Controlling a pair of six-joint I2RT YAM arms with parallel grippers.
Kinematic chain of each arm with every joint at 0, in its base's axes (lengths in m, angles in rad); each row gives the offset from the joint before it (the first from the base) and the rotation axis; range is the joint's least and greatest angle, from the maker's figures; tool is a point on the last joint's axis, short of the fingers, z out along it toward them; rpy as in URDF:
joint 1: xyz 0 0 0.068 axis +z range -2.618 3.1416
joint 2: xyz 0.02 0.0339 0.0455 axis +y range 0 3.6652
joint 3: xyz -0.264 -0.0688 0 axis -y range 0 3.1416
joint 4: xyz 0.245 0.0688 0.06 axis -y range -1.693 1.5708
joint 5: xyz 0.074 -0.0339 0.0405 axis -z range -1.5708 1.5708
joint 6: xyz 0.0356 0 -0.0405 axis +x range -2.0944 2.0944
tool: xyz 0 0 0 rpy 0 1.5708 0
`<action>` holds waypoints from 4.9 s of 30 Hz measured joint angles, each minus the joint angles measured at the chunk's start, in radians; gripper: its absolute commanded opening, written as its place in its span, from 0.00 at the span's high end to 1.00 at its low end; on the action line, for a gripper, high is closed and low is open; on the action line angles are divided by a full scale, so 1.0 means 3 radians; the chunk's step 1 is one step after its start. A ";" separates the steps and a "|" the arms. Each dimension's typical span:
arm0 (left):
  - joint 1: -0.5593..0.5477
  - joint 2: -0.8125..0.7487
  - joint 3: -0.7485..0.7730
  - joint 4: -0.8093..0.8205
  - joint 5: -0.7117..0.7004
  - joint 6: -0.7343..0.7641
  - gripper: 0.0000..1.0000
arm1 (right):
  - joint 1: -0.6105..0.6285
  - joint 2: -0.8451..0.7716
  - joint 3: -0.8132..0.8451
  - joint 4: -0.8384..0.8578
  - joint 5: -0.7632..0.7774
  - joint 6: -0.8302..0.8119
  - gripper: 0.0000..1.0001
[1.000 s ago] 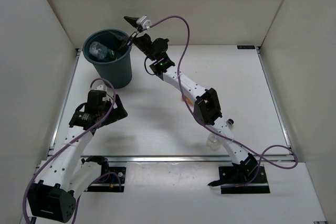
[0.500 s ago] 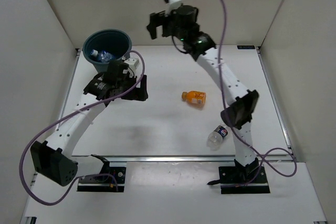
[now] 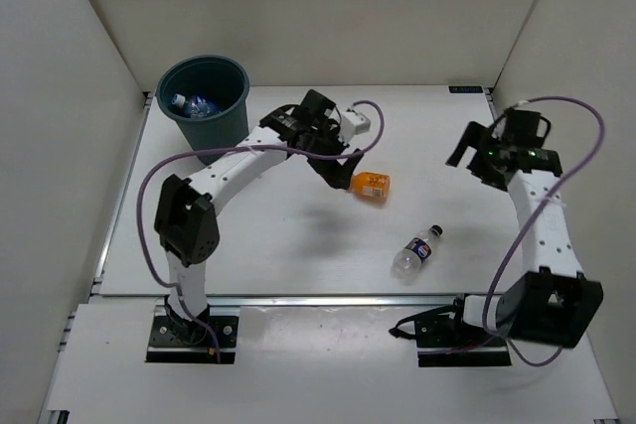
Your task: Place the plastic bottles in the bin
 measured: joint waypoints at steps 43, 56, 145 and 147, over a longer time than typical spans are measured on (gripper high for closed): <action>-0.0313 0.1593 0.0519 0.0587 0.0454 0.0885 0.42 | -0.0847 -0.0977 -0.0771 -0.0226 -0.0525 -0.0354 0.01; 0.0315 0.0025 -0.0052 0.1301 -0.0351 -0.0350 0.39 | -0.0847 -0.1191 -0.0899 -0.0164 -0.0533 -0.0338 0.01; 0.1575 -0.3342 -0.2846 -0.0179 -0.2458 -0.1568 0.02 | 0.2686 0.3807 0.4345 0.3112 -0.0205 -0.0295 0.67; 0.1570 -0.3358 -0.2900 -0.0177 -0.2463 -0.1567 0.01 | 0.2717 0.3886 0.4344 0.3344 -0.0215 -0.0292 0.68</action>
